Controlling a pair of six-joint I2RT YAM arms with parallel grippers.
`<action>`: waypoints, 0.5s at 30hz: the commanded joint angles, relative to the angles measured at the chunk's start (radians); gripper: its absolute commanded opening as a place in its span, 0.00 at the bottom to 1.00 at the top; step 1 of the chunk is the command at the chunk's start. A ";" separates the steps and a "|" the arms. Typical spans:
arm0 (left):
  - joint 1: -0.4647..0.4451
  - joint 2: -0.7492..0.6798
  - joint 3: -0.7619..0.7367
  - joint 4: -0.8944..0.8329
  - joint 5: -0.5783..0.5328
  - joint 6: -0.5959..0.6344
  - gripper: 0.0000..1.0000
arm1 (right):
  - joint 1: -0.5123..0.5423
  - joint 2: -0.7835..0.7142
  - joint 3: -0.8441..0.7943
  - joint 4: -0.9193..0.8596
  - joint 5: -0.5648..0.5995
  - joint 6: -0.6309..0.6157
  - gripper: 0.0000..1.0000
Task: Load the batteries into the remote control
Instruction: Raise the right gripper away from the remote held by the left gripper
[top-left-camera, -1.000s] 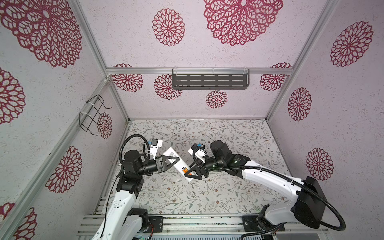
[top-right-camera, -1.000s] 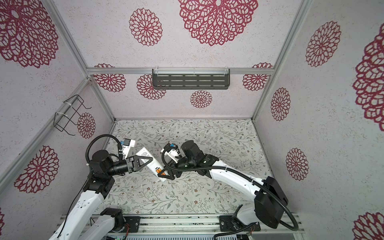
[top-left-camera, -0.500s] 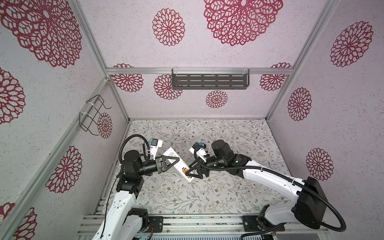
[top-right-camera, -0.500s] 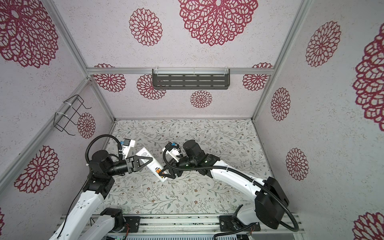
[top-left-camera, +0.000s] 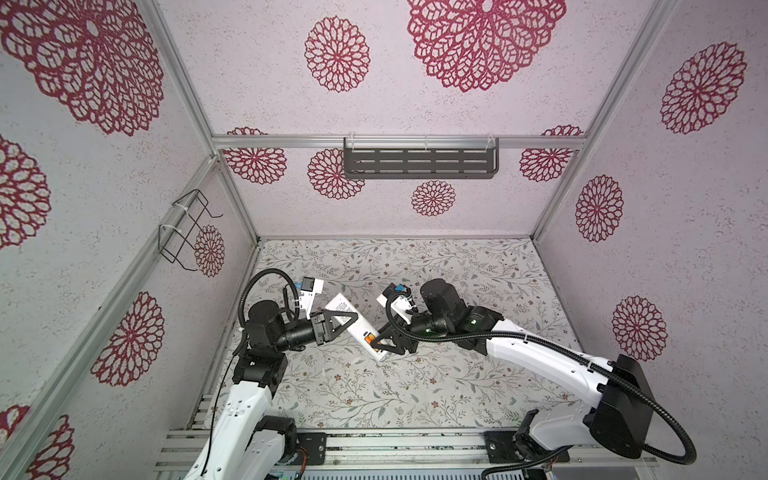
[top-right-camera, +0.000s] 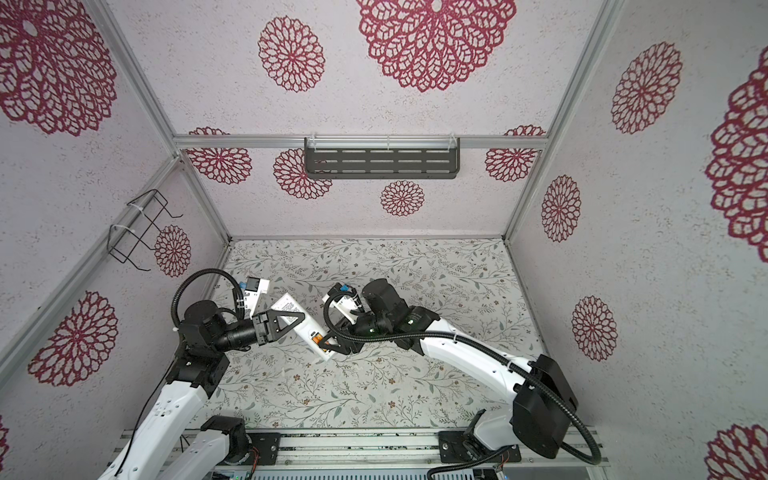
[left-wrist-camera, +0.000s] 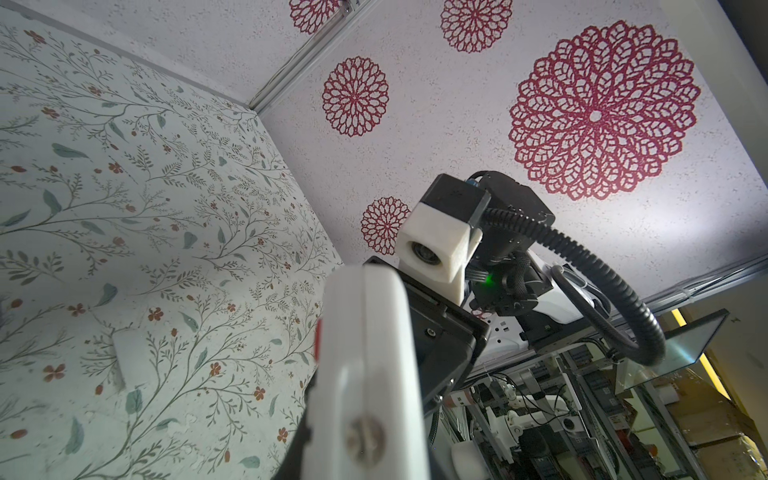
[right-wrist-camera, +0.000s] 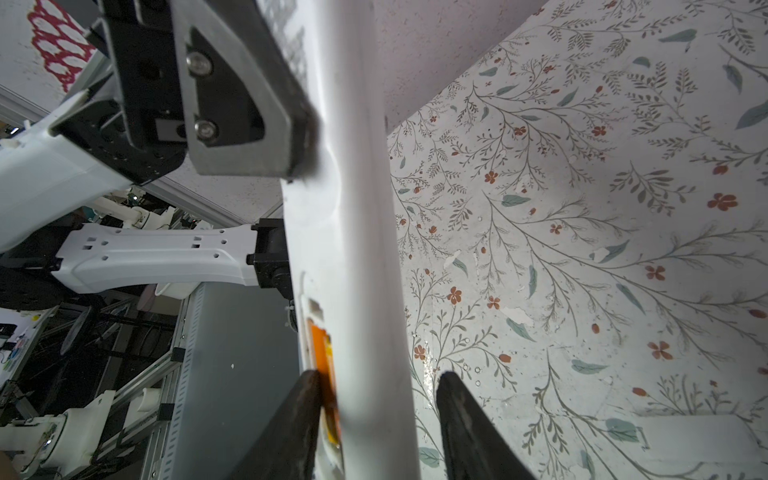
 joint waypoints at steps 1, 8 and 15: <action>-0.007 -0.017 0.001 0.036 0.060 -0.014 0.00 | -0.004 0.023 0.032 -0.075 0.132 -0.038 0.47; -0.006 -0.022 0.001 0.035 0.058 -0.014 0.00 | 0.010 0.040 0.055 -0.119 0.201 -0.055 0.42; -0.003 -0.021 0.045 -0.154 -0.009 0.117 0.00 | 0.008 -0.046 0.021 -0.078 0.297 -0.050 0.74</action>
